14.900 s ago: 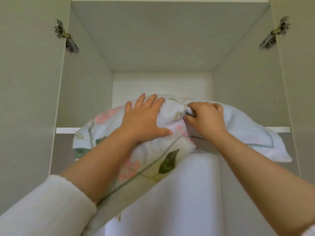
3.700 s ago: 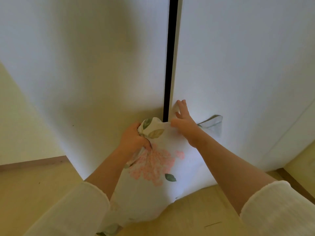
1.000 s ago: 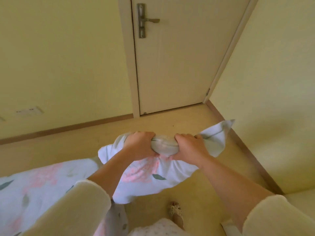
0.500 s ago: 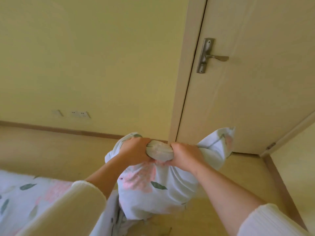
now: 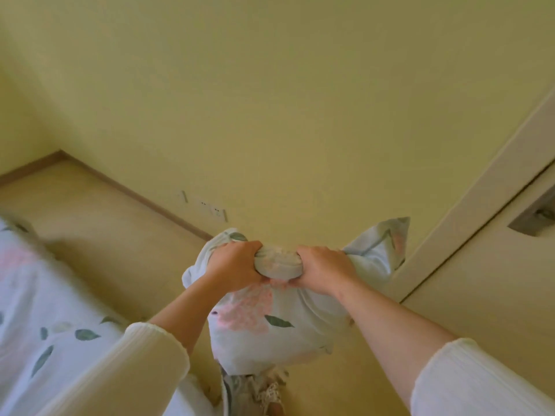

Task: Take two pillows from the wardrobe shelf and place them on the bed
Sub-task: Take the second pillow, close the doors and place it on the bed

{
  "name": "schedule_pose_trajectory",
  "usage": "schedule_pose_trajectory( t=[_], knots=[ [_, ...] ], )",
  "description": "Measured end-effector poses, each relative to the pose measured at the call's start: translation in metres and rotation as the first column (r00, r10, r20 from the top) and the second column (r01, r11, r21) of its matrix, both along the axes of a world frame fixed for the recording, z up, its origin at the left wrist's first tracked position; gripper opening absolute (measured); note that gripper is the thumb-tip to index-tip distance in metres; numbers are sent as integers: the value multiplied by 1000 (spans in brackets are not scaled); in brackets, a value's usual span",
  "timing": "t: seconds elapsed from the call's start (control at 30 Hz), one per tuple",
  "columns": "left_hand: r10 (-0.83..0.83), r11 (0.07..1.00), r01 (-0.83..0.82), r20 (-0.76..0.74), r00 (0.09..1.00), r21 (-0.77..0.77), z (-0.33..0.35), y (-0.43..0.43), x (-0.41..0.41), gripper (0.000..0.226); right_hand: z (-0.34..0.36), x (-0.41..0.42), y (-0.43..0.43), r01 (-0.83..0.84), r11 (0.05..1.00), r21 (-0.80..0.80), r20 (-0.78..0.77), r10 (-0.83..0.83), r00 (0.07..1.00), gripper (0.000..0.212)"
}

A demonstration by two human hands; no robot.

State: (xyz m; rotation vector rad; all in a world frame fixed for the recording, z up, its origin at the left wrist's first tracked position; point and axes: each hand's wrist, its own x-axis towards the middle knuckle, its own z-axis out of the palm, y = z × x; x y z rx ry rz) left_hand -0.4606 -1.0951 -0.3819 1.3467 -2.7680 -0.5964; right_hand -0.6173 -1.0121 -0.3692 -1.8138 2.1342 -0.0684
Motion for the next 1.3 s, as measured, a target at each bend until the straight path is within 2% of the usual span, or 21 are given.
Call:
schedule_pose_trajectory(
  t=[0.23,0.4,0.63,1.0,1.3],
  knots=[
    [226,974,-225,-33,974,22,2,-130,28,44,6,12,-161,-185,983,20,12,185,983,45],
    [366,930,-365,-16,930,37,4,-200,57,35,3,38,-256,-318,948,19,38,317,948,40],
    [529,848,-530,-28,848,-21,1,-308,111,34,-10,95,-398,-460,887,48,69,456,887,55],
    [747,664,-747,52,663,-12,14,-477,230,30,-4,224,-619,-682,728,76,106,674,731,52],
    [822,569,-822,48,568,-10,-1,-606,360,29,-21,365,-762,-733,678,53,67,730,680,48]
  ],
)
